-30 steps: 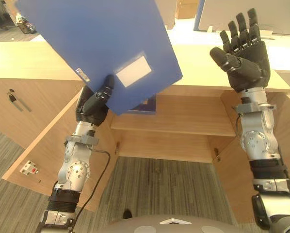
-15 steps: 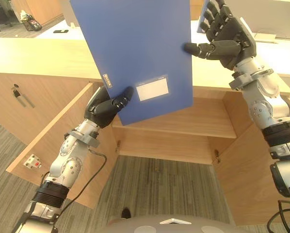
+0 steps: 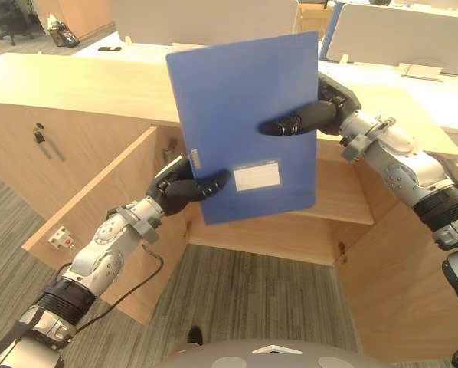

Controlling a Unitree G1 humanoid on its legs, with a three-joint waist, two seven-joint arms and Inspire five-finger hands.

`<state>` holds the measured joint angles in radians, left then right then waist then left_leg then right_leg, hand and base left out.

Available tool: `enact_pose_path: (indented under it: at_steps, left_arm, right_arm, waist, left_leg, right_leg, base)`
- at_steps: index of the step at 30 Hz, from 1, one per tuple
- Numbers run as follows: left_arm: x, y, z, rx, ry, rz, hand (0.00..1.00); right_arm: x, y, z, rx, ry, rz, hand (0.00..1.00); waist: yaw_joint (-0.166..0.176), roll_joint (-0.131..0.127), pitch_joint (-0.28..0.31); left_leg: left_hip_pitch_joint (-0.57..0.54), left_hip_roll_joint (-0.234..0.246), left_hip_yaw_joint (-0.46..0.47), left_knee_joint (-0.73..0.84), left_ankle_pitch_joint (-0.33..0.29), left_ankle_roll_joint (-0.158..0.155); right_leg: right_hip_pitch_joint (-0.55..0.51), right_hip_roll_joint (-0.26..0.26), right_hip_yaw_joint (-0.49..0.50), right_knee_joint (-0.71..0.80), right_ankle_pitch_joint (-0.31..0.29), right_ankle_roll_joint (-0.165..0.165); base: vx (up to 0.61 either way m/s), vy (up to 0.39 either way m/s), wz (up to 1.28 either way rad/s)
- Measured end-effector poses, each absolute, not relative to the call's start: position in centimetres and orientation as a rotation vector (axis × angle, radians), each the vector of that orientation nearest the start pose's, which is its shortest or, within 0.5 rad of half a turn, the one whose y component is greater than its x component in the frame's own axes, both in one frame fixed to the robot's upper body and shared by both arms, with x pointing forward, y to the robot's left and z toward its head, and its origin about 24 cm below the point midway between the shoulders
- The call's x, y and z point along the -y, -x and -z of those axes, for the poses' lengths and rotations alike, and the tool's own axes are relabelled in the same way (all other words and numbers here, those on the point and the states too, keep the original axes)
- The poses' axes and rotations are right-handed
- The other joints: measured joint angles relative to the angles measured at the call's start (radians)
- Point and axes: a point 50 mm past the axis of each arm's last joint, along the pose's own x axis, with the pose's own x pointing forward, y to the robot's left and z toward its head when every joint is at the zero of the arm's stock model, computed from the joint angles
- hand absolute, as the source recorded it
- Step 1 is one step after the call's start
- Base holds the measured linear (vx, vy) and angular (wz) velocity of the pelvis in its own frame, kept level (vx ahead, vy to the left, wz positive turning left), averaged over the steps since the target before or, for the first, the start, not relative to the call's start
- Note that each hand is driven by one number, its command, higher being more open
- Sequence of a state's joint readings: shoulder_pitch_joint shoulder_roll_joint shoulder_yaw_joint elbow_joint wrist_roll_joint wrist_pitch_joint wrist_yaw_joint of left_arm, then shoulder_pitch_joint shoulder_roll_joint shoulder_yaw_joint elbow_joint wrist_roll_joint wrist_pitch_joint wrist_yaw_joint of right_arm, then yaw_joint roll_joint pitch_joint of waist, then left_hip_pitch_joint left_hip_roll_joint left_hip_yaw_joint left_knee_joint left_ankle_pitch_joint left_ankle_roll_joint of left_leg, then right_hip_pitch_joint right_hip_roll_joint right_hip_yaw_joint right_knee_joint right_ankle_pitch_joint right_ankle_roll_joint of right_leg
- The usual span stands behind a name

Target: Walk over to the cabinet, pick up the folder, carry it to the office cabinet, place the folder inside the office cabinet, then close the office cabinet door

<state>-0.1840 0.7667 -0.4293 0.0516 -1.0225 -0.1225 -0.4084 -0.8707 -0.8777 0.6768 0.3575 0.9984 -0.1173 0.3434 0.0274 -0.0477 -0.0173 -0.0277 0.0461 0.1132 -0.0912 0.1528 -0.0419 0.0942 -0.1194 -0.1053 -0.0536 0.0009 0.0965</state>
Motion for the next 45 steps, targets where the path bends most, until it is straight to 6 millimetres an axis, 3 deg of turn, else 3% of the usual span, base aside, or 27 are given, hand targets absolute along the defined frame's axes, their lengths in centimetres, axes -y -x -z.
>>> enact_pose_path:
  at_steps: [11, 15, 18, 19, 25, 30, 35, 38, 42, 45]
  left_arm:
    - [-18.6, -26.1, -5.7, -0.142, 0.237, 0.704, 0.0]
    - [-18.7, -25.1, -4.7, -0.202, 0.226, 0.737, 0.0]
    - [-19.0, -23.0, -2.6, -0.288, 0.238, 0.745, 0.0]
    - [-19.1, -21.9, -1.6, -0.329, 0.247, 0.747, 1.0]
    - [-18.7, -17.6, 1.7, -0.475, 0.328, 0.757, 1.0]
    - [-18.7, -16.7, 3.0, -0.511, 0.311, 0.74, 1.0]
    - [-19.1, -14.9, 7.1, -0.636, 0.292, 0.614, 1.0]
    - [-19.2, -13.8, 10.0, -0.721, 0.314, 0.423, 1.0]
    - [-18.9, -13.3, 11.9, -0.746, 0.366, 0.233, 1.0]
    - [-19.6, -12.1, 13.8, -0.821, 0.416, 0.008, 1.0]
  right_arm:
    - [15.7, -35.1, -18.8, 0.154, 0.044, -0.794, 0.0]
    - [16.1, -33.9, -15.8, 0.102, -0.056, -0.777, 0.0]
    - [16.2, -32.4, -11.6, -0.01, -0.138, -0.755, 0.0]
    - [16.3, -31.4, -9.9, -0.061, -0.175, -0.746, 0.0]
    - [17.4, -26.4, -3.9, -0.262, -0.313, -0.682, 0.0]
    - [18.0, -23.7, -1.2, -0.35, -0.388, -0.618, 0.0]
    - [18.3, -20.8, 3.3, -0.522, -0.438, -0.522, 0.0]
    - [18.5, -20.3, 5.7, -0.577, -0.467, -0.411, 0.0]
    - [18.7, -20.3, 7.5, -0.6, -0.493, -0.27, 0.0]
    - [18.3, -19.6, 9.9, -0.646, -0.612, -0.042, 0.0]
  waist:
    - [-0.001, -0.01, -0.002]
    - [0.003, -0.017, 0.001]
    - [-0.005, -0.022, 0.004]
    - [-0.005, -0.025, 0.005]
    - [-0.006, -0.026, 0.007]
    - [-0.007, -0.021, 0.013]
    - [-0.033, -0.002, 0.03]
    - [-0.038, 0.01, 0.043]
    - [-0.029, 0.012, 0.045]
    - [-0.027, 0.015, 0.045]
  left_leg:
    - [0.003, 0.001, 0.002, 0.001, -0.001, -0.003]
    - [0.004, 0.001, 0.001, 0.0, -0.001, -0.003]
    - [0.015, 0.002, 0.003, 0.0, -0.004, -0.006]
    - [0.018, 0.003, 0.004, 0.0, -0.006, -0.009]
    - [0.02, 0.017, 0.007, 0.0, -0.01, -0.014]
    - [0.037, 0.022, 0.019, 0.0, -0.015, -0.021]
    - [0.042, 0.025, 0.019, 0.0, -0.023, -0.032]
    - [0.038, 0.024, 0.023, 0.0, -0.029, -0.028]
    - [0.036, 0.018, 0.02, 0.0, -0.035, -0.029]
    - [0.037, 0.013, 0.019, 0.0, -0.042, -0.031]
  right_leg:
    - [0.003, 0.002, 0.0, -0.001, 0.001, -0.001]
    - [0.004, 0.002, 0.0, 0.001, 0.0, -0.003]
    - [0.014, 0.001, 0.001, 0.001, -0.004, -0.008]
    - [0.015, 0.001, 0.0, 0.002, -0.007, -0.012]
    - [0.014, 0.009, 0.002, 0.004, -0.012, -0.017]
    - [0.013, 0.016, 0.014, 0.021, -0.025, -0.03]
    - [0.013, 0.016, 0.018, 0.029, -0.036, -0.024]
    - [0.004, 0.016, 0.027, 0.031, -0.038, -0.023]
    - [0.003, 0.015, 0.026, 0.035, -0.048, -0.02]
    - [0.006, 0.011, 0.025, 0.036, -0.046, -0.016]
  base:
    - [0.0, 0.0, 0.0]
    - [-0.01, 0.0, 0.01]
    - [0.0, -0.002, -0.01]
    - [-0.01, -0.012, -0.05]
    - [0.0, -0.007, -0.01]
    - [-0.02, -0.008, -0.07]
    - [-0.01, -0.001, -0.02]
    - [0.0, 0.003, -0.05]
    - [0.04, -0.006, 0.02]
    - [0.08, -0.001, 0.03]
